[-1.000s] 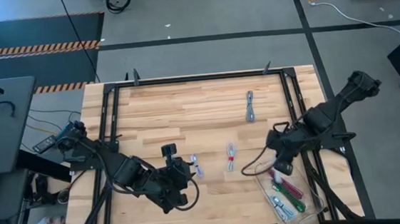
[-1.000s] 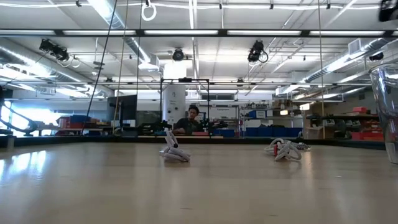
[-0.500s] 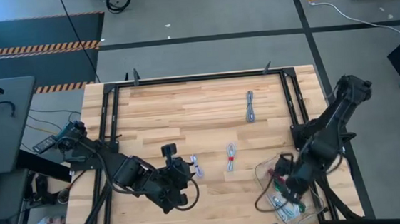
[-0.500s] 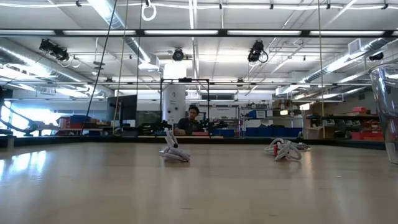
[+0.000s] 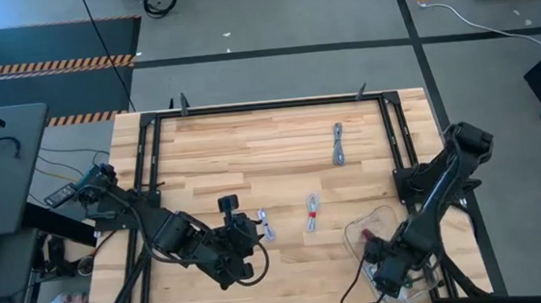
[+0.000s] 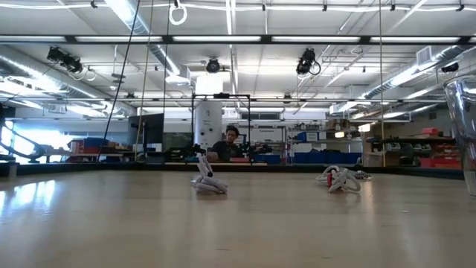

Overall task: Pick and place USB-C Cables
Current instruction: Put the bottom white charger cable into the transparent bin

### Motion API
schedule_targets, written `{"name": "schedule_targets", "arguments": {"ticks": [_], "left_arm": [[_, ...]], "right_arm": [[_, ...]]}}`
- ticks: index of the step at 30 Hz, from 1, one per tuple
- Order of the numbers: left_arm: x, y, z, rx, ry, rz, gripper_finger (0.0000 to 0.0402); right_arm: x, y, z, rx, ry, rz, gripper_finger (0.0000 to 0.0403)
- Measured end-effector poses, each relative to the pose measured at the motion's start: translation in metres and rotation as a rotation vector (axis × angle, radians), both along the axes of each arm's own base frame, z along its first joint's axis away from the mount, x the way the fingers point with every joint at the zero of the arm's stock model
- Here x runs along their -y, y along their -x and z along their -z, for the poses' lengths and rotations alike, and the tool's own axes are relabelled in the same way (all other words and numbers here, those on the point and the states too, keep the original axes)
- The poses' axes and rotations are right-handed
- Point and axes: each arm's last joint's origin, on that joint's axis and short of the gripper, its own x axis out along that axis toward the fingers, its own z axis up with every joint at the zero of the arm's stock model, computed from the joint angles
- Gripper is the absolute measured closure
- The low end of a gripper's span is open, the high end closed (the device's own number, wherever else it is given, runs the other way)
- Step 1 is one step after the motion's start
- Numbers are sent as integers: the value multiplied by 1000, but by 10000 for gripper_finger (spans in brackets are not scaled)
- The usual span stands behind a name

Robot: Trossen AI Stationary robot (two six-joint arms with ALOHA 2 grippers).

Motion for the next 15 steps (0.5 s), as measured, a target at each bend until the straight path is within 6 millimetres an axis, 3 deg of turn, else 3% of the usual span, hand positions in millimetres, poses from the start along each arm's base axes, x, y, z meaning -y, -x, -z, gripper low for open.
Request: {"name": "schedule_targets", "arguments": {"ticks": [8,15], "left_arm": [[0,0,0,0,0,0,269],[0,0,0,0,0,0,269]], "right_arm": [[-2,-15,30,-33,57,-123,369],[2,-27,41,-20,62,-163,369]]}}
